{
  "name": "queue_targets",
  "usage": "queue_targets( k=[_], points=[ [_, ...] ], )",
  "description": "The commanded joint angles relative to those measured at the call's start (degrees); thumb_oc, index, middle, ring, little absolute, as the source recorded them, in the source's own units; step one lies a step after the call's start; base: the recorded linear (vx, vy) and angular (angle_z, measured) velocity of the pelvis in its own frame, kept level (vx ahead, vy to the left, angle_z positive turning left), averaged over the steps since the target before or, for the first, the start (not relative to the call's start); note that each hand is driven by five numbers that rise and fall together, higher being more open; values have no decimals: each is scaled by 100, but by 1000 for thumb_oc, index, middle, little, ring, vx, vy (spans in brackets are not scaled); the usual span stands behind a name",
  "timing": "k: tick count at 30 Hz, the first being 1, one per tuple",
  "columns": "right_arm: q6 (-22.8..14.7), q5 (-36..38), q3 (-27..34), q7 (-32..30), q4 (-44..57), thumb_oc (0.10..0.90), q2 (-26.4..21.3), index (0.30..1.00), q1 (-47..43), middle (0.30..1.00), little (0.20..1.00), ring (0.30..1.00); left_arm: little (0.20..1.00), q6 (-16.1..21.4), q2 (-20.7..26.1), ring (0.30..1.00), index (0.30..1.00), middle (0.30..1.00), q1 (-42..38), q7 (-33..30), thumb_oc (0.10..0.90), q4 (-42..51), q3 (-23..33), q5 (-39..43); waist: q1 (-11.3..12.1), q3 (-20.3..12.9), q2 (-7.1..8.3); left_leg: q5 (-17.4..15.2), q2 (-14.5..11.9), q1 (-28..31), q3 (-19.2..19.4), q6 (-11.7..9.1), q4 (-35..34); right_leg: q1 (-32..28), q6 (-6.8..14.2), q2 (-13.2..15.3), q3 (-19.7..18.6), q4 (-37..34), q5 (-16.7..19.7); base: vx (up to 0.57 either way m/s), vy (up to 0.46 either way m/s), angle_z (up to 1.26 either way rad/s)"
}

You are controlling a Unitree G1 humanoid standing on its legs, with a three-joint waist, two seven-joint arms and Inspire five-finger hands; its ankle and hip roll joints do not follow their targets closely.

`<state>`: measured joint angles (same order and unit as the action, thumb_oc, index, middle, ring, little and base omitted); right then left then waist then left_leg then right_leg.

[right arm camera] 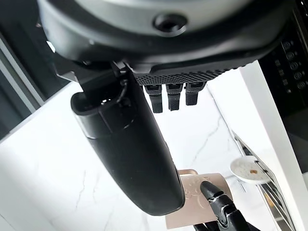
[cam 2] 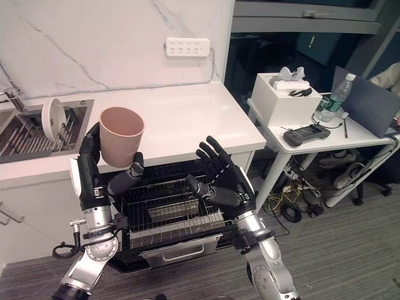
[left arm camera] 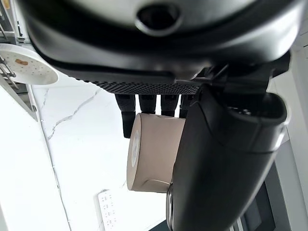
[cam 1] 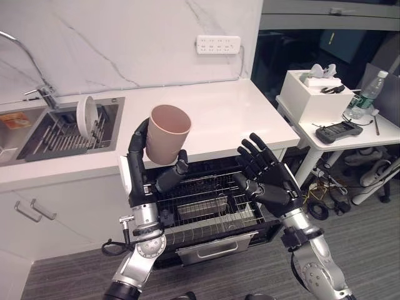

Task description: Place the dishes in the dishwasher.

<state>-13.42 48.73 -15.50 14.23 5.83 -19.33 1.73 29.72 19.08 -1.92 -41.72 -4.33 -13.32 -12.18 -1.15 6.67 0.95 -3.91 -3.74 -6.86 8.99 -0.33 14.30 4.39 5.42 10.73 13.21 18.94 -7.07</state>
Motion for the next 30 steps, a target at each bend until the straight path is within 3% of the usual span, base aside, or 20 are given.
queue_targets(
  k=[1,16,30],
  points=[
    [-407,384,74,215,382,800,198,900,-651,900,900,900,300,716,225,300,300,300,-550,34,400,234,-14,-278,39,-69,20,-872,151,399,-45,-6,289,-248,94,-277,-62,-175,-238,54,-36,34],
    [-158,633,-253,258,179,800,324,900,-1316,900,900,900,300,836,279,300,300,300,-588,521,400,-19,-314,112,333,3,6,-825,227,379,-305,9,289,-381,47,-289,54,-175,-290,40,-16,13],
    [14,573,-356,77,47,800,394,900,-1647,900,900,900,300,1003,249,300,300,300,-623,910,400,-23,-549,376,407,37,18,-802,232,349,-382,-10,289,-384,52,-289,76,-175,-281,9,1,2]
  ],
)
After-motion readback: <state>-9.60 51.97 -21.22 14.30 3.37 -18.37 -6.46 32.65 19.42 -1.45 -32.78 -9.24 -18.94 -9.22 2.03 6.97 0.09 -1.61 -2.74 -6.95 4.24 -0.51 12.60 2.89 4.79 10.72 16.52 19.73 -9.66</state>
